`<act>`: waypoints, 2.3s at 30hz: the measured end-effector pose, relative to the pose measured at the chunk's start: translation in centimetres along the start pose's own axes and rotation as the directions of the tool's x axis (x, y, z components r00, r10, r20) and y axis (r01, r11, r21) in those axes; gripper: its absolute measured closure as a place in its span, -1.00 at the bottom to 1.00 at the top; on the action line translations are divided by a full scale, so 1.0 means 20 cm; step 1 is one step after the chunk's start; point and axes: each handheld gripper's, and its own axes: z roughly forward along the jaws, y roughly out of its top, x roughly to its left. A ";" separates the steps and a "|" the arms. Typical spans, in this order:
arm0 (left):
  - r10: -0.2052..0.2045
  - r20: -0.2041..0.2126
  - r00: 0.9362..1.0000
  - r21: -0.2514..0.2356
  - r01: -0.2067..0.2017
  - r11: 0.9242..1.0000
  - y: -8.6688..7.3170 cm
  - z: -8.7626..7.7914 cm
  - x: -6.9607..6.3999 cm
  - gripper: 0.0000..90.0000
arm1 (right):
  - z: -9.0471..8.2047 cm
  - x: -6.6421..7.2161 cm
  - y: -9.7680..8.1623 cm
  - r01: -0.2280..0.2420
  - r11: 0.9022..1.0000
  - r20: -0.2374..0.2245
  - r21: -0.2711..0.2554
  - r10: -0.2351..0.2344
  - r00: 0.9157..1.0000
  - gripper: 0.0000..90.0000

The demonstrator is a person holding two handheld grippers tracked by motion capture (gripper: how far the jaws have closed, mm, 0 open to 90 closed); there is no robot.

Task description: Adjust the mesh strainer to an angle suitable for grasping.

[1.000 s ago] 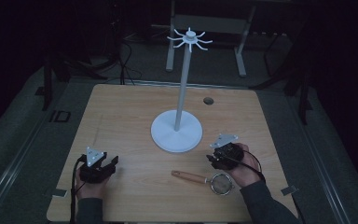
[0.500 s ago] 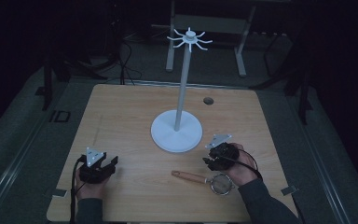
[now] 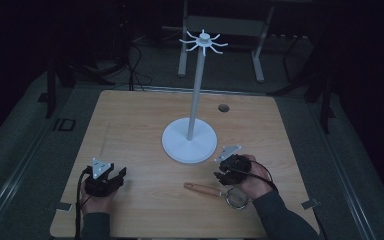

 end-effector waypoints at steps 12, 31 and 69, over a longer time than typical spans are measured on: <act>-0.003 -0.001 1.000 0.001 0.003 1.000 0.00 0.00 0.00 0.09 | 0.02 0.05 0.00 0.057 0.998 -0.042 0.026 -0.056 0.998 0.07; -0.009 -0.005 1.000 -0.001 0.009 1.000 0.00 0.00 0.00 0.08 | 0.11 0.15 0.00 0.118 0.990 -0.122 0.076 -0.108 0.987 -0.05; -0.013 -0.004 1.000 0.001 0.013 1.000 0.00 0.01 0.01 0.08 | 0.21 0.17 -0.03 0.121 0.980 -0.239 0.155 -0.081 0.968 0.52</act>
